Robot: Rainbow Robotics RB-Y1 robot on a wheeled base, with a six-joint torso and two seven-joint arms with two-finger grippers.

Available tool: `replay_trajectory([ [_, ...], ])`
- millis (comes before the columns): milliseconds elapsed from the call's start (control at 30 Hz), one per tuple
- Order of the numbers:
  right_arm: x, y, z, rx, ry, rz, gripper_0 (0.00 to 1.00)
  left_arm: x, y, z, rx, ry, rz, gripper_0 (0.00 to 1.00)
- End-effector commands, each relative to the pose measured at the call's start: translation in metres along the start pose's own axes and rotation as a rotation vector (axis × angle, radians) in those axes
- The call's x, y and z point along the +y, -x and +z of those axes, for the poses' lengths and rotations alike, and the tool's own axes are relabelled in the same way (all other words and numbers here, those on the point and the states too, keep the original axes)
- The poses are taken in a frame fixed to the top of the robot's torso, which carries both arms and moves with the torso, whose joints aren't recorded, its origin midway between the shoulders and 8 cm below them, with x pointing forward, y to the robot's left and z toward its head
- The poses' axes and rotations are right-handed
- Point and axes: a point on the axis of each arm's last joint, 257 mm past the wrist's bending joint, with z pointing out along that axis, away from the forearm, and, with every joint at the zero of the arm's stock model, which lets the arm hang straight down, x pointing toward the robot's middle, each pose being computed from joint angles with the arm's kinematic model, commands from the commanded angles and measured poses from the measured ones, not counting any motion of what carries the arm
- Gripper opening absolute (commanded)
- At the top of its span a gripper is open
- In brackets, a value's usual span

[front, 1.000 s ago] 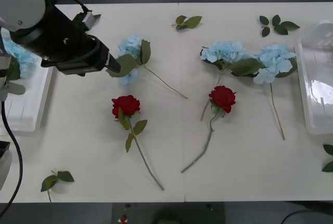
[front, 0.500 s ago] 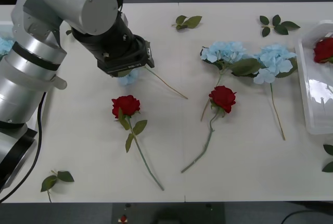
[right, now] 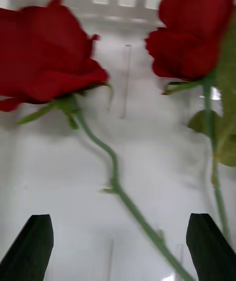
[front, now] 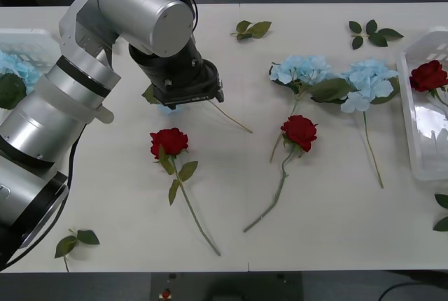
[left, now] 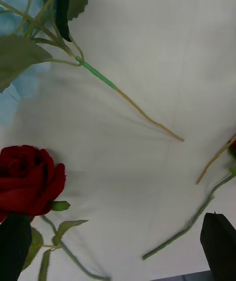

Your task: Put the red flowers into the right box and the blue flowers into the left box

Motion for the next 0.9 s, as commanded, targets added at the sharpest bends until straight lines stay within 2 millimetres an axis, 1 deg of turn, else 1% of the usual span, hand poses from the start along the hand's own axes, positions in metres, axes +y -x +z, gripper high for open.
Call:
replay_trajectory([
  [33, 0.036, 0.032, -0.007, -0.031, 0.076, 0.012, 0.79, 0.018, -0.006, -0.025, -0.018, 0.039, 0.042, 1.0],
  [67, 0.042, 0.034, -0.007, -0.029, 0.089, 0.018, 0.79, 0.021, -0.008, -0.028, -0.02, 0.046, 0.046, 1.0],
  [200, 0.08, 0.047, -0.011, -0.016, 0.142, 0.011, 0.79, 0.046, -0.027, -0.035, -0.019, 0.095, 0.061, 1.0],
  [267, 0.094, 0.051, -0.013, -0.004, 0.154, -0.001, 0.79, 0.056, -0.033, -0.033, -0.017, 0.111, 0.061, 1.0],
  [300, 0.104, 0.053, -0.015, 0.006, 0.162, -0.006, 0.79, 0.062, -0.037, -0.031, -0.013, 0.118, 0.058, 1.0],
  [400, 0.125, 0.055, -0.02, 0.033, 0.173, -0.018, 0.79, 0.075, -0.05, -0.022, 0.01, 0.128, 0.043, 1.0],
  [533, 0.145, 0.054, -0.025, 0.068, 0.164, -0.036, 0.79, 0.088, -0.068, -0.009, 0.04, 0.13, 0.026, 1.0],
  [600, 0.154, 0.05, -0.025, 0.088, 0.155, -0.041, 0.79, 0.095, -0.077, -0.002, 0.056, 0.137, 0.023, 1.0],
  [633, 0.158, 0.05, -0.026, 0.092, 0.15, -0.046, 0.79, 0.096, -0.081, 0.001, 0.063, 0.134, 0.024, 1.0],
  [767, 0.168, 0.039, -0.023, 0.127, 0.122, -0.063, 0.79, 0.103, -0.093, 0.011, 0.085, 0.134, 0.045, 1.0],
  [800, 0.174, 0.036, -0.021, 0.136, 0.115, -0.064, 0.79, 0.105, -0.095, 0.013, 0.089, 0.134, 0.054, 1.0],
  [867, 0.177, 0.032, -0.017, 0.141, 0.099, -0.065, 0.79, 0.108, -0.099, 0.016, 0.099, 0.138, 0.054, 1.0],
  [900, 0.181, 0.029, -0.013, 0.141, 0.096, -0.067, 0.79, 0.108, -0.101, 0.019, 0.106, 0.142, 0.058, 1.0],
])
